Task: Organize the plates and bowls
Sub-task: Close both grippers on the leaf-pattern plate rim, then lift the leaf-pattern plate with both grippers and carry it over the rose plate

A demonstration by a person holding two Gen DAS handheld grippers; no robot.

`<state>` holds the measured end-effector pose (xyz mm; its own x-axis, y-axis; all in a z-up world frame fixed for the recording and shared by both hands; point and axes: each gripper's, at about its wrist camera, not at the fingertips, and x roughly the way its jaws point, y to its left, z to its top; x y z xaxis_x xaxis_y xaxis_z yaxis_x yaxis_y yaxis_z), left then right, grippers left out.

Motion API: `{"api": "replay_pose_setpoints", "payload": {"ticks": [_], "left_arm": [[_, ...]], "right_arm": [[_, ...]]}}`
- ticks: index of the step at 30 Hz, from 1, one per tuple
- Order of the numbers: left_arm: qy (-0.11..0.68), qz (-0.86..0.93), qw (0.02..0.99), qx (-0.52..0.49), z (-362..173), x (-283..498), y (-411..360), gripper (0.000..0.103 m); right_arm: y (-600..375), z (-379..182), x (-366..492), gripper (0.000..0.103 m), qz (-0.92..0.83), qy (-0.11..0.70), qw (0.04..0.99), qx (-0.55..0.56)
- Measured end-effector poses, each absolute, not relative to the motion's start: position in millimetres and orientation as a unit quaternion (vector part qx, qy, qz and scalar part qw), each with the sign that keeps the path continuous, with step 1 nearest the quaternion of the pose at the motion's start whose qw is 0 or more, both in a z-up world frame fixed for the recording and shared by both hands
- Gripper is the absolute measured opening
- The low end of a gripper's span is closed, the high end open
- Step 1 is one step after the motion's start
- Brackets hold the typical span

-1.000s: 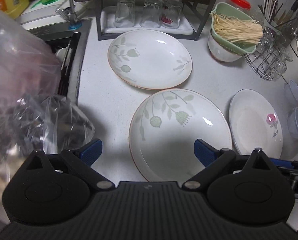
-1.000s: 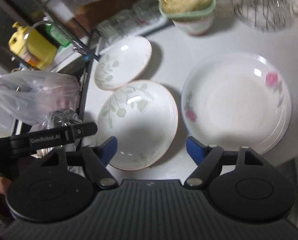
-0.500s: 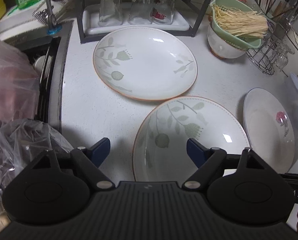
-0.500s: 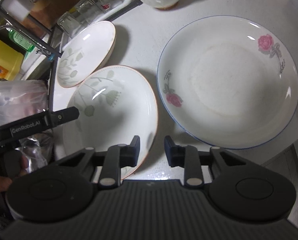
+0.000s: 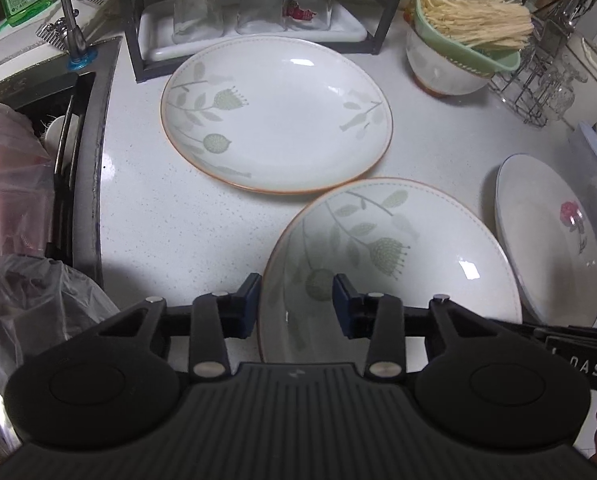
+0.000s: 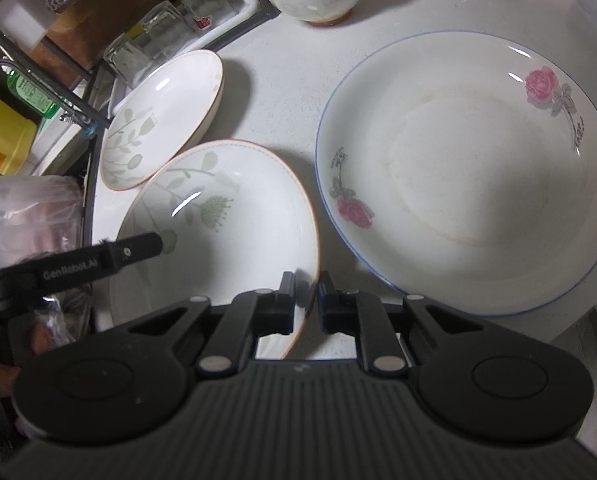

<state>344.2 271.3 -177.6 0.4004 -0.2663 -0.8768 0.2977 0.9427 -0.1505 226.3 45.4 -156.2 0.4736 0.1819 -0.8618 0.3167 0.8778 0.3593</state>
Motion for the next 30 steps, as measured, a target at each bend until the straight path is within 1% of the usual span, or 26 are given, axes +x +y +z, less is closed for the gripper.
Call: {"api": "replay_pose_setpoints", "payload": {"ticks": [3, 6, 13, 21, 30], "left_arm": [[0.525, -0.175, 0.833, 0.015, -179, 345, 271, 0.044], [0.536, -0.185, 0.824, -0.015, -177, 348, 280, 0.044], [0.544, -0.2, 0.815, -0.033, -162, 347, 291, 0.044], [0.551, -0.206, 0.806, -0.065, -135, 344, 296, 0.044], [0.545, -0.215, 0.806, -0.089, -100, 332, 276, 0.044]], "right_arm": [[46, -157, 228, 0.014, -0.044, 0.509, 0.823, 0.246], [45, -157, 229, 0.015, -0.045, 0.512, 0.821, 0.25], [42, -148, 227, 0.015, -0.037, 0.507, 0.818, 0.269], [33, -119, 223, 0.015, -0.02, 0.491, 0.826, 0.276], [6, -87, 211, 0.015, -0.015, 0.47, 0.837, 0.279]]}}
